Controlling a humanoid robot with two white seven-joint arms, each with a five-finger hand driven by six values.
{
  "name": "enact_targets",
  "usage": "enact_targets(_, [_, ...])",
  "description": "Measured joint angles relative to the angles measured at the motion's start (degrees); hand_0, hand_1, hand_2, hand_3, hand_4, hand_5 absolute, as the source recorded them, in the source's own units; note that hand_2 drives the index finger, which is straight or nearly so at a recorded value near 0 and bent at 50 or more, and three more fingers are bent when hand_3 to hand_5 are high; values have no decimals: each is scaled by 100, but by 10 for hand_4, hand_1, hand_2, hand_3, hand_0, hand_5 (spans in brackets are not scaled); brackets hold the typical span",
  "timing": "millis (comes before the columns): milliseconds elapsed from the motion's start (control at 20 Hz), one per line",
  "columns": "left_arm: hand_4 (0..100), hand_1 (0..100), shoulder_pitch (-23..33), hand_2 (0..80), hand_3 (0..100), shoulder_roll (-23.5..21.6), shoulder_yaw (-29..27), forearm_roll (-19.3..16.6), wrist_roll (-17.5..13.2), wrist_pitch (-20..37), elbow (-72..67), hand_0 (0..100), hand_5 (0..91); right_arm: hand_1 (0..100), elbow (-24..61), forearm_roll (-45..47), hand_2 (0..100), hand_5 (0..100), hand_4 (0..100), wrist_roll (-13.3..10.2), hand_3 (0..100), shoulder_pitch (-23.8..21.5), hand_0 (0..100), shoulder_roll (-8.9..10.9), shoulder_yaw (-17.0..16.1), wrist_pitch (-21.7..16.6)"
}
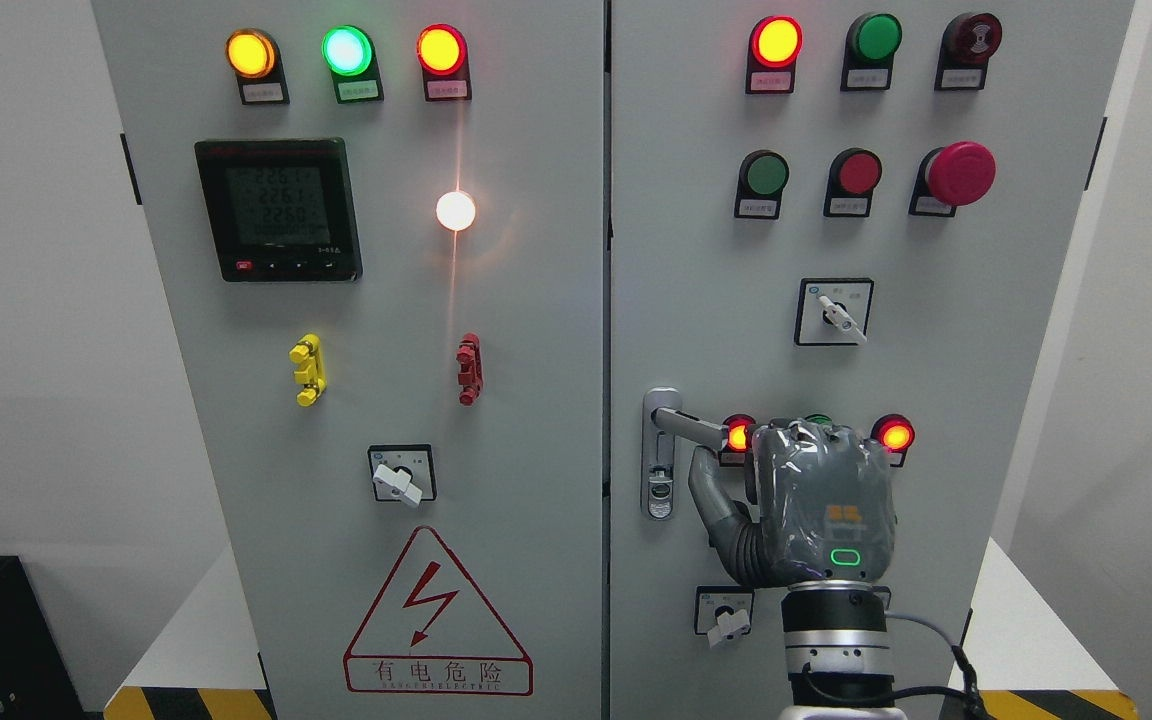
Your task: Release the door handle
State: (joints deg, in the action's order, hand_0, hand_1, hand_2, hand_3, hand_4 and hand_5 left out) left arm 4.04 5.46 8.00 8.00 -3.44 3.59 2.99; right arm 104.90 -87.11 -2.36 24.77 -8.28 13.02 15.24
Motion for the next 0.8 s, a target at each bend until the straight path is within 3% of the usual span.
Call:
enact_targets(250, [0, 556, 0, 0, 0, 0, 0, 0, 0, 0, 0, 120, 0, 314, 169, 19, 745, 999, 960, -208, 1000, -292, 585, 22, -27, -54])
enact_targets(300, [0, 556, 0, 0, 0, 0, 0, 0, 0, 0, 0, 120, 0, 316, 221, 23, 705, 951, 933, -242, 1000, -385, 582, 28, -44, -125])
enact_targets(601, [0, 556, 0, 0, 0, 0, 0, 0, 0, 0, 0, 120, 0, 296, 619, 170, 482, 688, 716, -329, 721, -1044, 561, 46, -264, -852])
enact_targets(801, [0, 556, 0, 0, 0, 0, 0, 0, 0, 0, 0, 120, 0, 276, 879, 525, 372, 489, 540, -451, 537, -1393, 560, 57, -531, -1592])
